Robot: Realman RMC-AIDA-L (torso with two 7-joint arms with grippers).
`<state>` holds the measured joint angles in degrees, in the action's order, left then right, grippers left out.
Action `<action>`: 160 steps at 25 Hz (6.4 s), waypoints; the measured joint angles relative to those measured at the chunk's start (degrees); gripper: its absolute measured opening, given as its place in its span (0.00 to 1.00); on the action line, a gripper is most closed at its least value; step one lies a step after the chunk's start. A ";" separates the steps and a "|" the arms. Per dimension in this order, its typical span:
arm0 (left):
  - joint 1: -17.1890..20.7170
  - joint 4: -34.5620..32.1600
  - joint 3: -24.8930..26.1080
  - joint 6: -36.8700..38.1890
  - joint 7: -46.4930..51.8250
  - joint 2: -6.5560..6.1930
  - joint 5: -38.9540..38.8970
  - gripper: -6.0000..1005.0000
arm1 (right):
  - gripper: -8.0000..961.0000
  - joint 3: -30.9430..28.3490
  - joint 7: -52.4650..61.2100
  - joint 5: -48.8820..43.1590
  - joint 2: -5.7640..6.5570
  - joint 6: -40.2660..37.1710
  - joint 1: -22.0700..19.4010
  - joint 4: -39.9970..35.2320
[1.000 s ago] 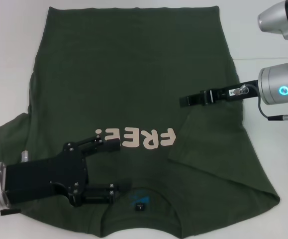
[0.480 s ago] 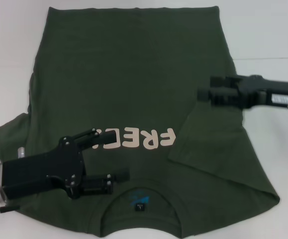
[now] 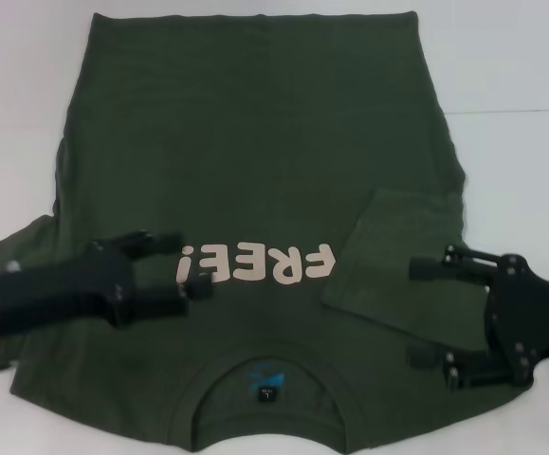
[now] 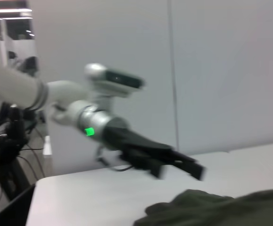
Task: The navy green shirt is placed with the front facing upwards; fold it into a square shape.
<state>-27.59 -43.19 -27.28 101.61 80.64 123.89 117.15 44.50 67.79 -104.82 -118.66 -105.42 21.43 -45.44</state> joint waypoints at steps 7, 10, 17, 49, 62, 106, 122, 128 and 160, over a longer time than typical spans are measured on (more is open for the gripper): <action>-0.10 -19.35 -0.01 -6.78 30.08 -0.87 12.30 0.91 | 0.99 0.05 -2.14 0.04 -0.98 -1.12 -0.98 0.57; 0.12 -25.34 -0.01 -5.52 39.35 -1.11 17.98 0.91 | 0.99 0.26 -2.54 0.33 -1.28 -0.86 -0.67 1.20; 0.20 -30.74 2.03 0.64 54.19 -2.11 29.16 0.91 | 0.99 0.26 -3.19 0.45 -1.43 -0.61 0.97 3.49; -4.83 -13.12 12.55 -8.62 63.07 -6.65 40.82 0.91 | 0.98 0.58 -3.88 0.06 -1.37 0.12 3.36 6.07; -5.13 -10.97 12.55 -11.00 63.22 -6.74 41.93 0.91 | 0.98 0.58 -3.55 0.06 -1.40 0.27 3.36 6.14; -6.07 -8.56 8.20 -15.05 64.75 -6.74 43.60 0.15 | 0.98 0.68 -3.37 0.42 -1.31 0.83 3.71 6.77; -5.79 -9.77 7.74 -14.97 62.29 -6.48 43.59 0.06 | 0.98 0.39 -3.37 0.50 -1.41 1.22 3.81 7.46; -5.68 -9.74 7.67 -15.03 61.84 -6.37 43.60 0.05 | 0.98 0.59 -3.37 0.50 -1.39 1.37 4.01 7.51; -5.58 -12.41 12.94 -8.33 62.47 -8.20 41.60 0.66 | 0.98 0.58 -3.98 0.38 -1.39 1.44 4.68 8.50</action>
<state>-33.16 -55.61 -14.34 93.29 143.11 115.69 158.75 45.08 63.81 -104.44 -120.06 -103.97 26.10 -36.94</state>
